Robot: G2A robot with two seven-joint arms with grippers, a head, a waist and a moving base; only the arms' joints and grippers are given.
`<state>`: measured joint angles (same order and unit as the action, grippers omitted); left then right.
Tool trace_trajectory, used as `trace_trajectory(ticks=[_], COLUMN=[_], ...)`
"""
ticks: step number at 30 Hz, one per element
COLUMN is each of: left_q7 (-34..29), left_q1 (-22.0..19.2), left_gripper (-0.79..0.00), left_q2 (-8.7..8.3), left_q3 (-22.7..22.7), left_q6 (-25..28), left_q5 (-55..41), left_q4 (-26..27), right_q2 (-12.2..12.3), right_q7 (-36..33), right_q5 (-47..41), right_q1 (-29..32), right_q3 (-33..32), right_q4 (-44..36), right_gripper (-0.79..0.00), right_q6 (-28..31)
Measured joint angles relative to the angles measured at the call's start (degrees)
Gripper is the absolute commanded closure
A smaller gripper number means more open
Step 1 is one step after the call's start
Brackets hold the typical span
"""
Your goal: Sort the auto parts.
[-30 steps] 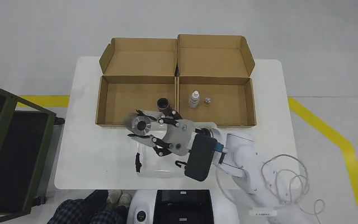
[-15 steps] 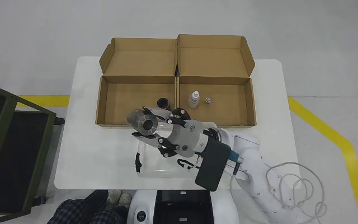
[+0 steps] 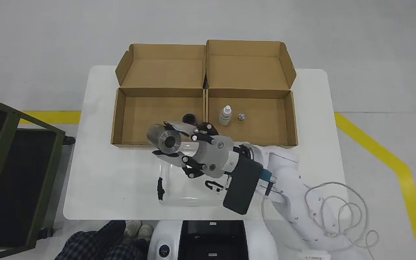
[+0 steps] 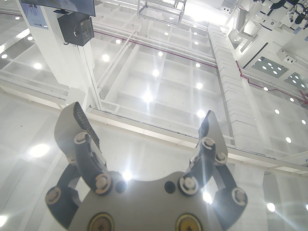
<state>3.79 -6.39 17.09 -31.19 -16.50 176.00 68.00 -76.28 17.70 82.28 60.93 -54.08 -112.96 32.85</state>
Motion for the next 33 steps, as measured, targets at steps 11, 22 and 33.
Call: trace_trajectory(ticks=[11,22,33], left_q7=[0.00,0.00,0.00], left_q1=[0.00,0.00,0.00], left_gripper=[-0.785,-0.785,-0.785], left_q2=[0.00,0.00,0.00], left_q3=[0.00,0.00,0.00], left_q6=[0.00,0.00,0.00], left_q5=[0.00,0.00,0.00], left_q4=[0.00,0.00,0.00], right_q2=[-1.13,-2.44,-4.52], right_q7=[-14.65,-22.32,-27.77], right_q5=[-4.72,-6.61,-7.48], right_q1=[-3.90,-7.65,-12.82], right_q3=[3.27,6.01,9.64], right_q4=[7.97,12.98,20.35], right_gripper=[0.000,0.000,0.000], right_q6=[-1.40,-3.99,-7.75])
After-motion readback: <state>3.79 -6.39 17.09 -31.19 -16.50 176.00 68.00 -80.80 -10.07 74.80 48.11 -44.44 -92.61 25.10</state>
